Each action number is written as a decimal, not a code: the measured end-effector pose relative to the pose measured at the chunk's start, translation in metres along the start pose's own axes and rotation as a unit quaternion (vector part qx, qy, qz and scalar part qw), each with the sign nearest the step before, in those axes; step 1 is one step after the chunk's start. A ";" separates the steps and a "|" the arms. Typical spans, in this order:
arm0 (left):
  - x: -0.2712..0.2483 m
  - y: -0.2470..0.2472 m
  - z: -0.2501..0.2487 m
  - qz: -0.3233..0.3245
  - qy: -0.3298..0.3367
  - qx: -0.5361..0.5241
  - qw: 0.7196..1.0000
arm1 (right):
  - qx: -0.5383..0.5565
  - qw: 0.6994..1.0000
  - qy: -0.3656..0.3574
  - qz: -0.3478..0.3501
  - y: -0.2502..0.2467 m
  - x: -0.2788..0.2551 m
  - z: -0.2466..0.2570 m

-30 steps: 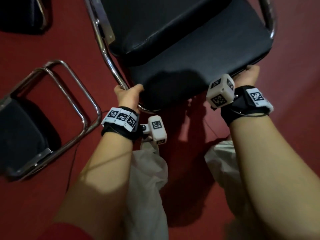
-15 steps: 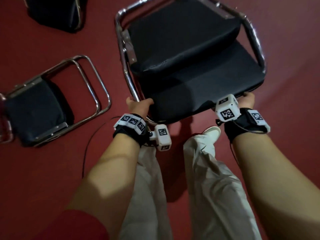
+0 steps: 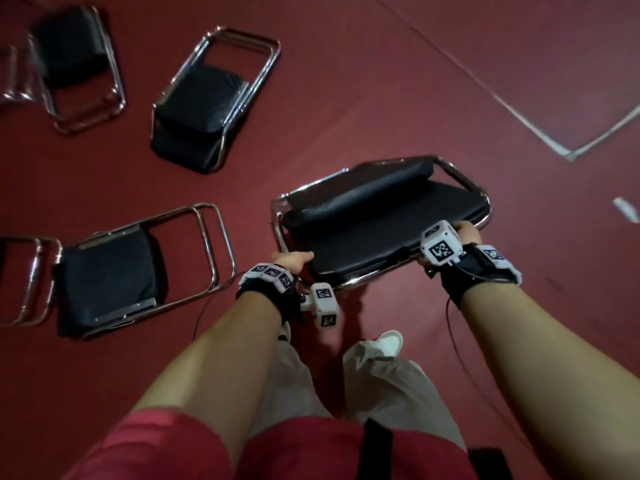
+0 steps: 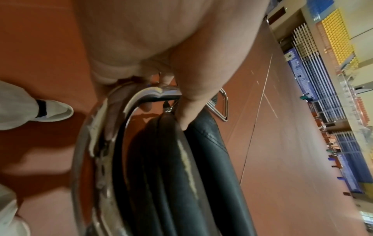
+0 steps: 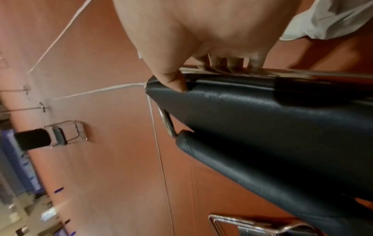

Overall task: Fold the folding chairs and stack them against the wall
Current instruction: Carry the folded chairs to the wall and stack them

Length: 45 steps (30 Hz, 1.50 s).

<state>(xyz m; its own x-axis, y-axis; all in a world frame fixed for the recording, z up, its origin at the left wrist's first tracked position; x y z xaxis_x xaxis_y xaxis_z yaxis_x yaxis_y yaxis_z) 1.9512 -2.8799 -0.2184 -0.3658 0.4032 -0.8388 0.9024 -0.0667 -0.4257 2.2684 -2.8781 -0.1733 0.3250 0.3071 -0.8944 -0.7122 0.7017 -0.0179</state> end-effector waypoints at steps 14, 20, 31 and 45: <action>-0.072 -0.064 -0.107 0.071 0.027 -0.042 0.996 | -0.101 0.986 -0.083 0.104 0.103 -0.107 0.104; -0.057 -0.086 -0.145 0.114 0.033 0.039 0.992 | -0.142 0.982 -0.085 0.094 0.150 -0.068 0.107; -0.055 -0.105 -0.211 0.250 0.017 0.056 0.967 | -0.231 0.960 0.010 0.157 0.210 -0.124 0.069; -0.055 -0.073 -0.263 0.350 -0.016 0.150 0.925 | -0.268 0.959 -0.067 0.068 0.190 -0.065 0.141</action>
<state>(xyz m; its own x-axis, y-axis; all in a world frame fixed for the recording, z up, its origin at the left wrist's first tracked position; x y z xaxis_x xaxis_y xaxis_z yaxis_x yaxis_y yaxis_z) 1.9650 -2.6570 -0.0522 0.2725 0.1397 -0.9520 0.8191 -0.5528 0.1533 2.1999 -2.6744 -0.0557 0.2583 0.4769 -0.8401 -0.9593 0.2296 -0.1646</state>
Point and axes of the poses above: each hand's wrist, its own x-axis towards the middle knuckle, its own y-axis out of the palm, z = x × y, the point moved 3 cm from there along x, towards the middle knuckle, and after that the axes turned 4 degrees about x, right-handed, at the moved point
